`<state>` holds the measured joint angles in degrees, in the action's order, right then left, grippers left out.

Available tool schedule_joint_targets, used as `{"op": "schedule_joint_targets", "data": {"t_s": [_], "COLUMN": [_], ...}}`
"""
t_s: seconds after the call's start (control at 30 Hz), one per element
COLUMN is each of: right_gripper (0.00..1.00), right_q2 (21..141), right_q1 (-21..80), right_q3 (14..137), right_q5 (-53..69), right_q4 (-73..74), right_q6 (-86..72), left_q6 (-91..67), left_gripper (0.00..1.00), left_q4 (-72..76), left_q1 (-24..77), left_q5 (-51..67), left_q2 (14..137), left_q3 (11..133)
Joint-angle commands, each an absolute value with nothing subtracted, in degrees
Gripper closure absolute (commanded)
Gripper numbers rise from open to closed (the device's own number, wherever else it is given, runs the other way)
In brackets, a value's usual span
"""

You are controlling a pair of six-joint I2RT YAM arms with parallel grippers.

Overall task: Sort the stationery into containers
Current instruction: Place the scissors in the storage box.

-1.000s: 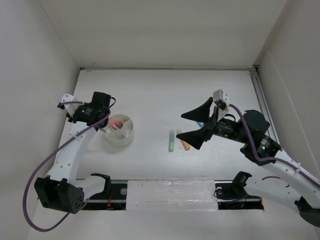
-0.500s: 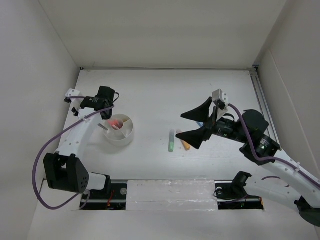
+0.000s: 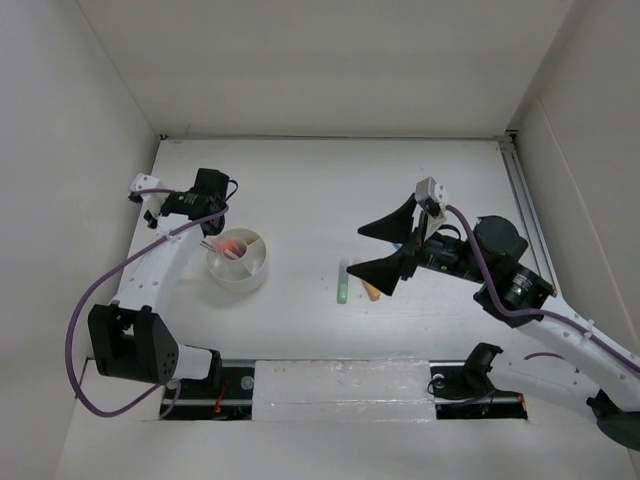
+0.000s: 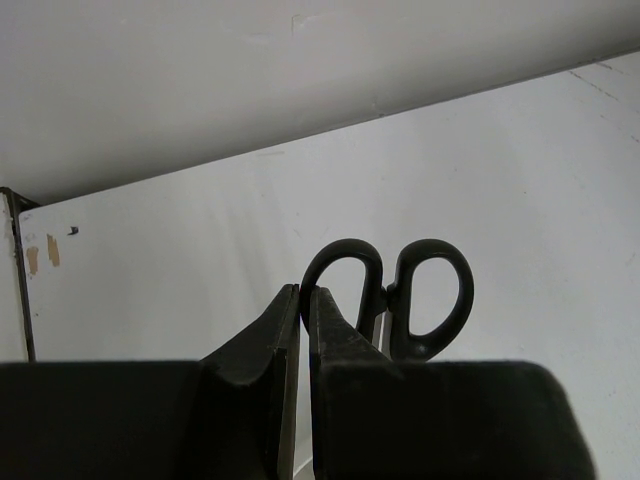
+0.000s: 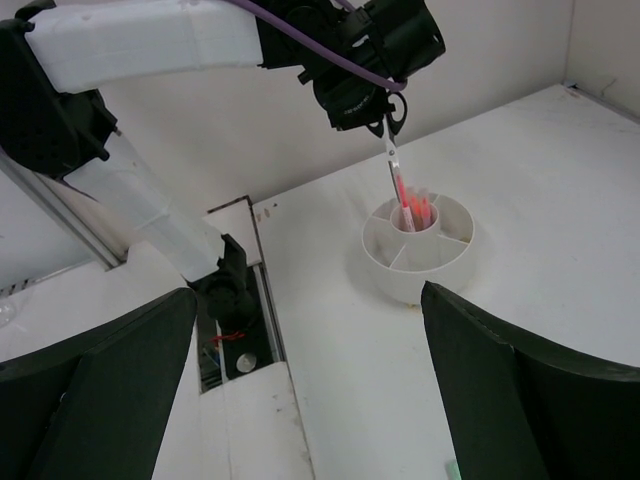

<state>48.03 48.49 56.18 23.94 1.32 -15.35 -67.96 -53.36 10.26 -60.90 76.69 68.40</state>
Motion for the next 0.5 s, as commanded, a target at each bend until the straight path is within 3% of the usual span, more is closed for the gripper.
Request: {"op": "schedule_joint_targets", "data": {"t_s": [0.0,0.47], "right_gripper": [0.00,0.00], "right_q2": [48.08,48.08], "right_q1": [49.04,49.04], "right_q3": [56.78,56.78], "right_q5": [23.47,23.47], "right_q4": [0.44,0.44], "right_q6": [-14.77,-14.24], "left_q6": [-74.44,-75.32], "left_gripper": [1.00,1.00], "left_q4": [-53.17,-55.46], "left_q1": [9.93,12.22], "left_q5": [-68.28,-69.26], "left_q2": [77.34,78.49], "left_q3": [70.31,70.31]}}
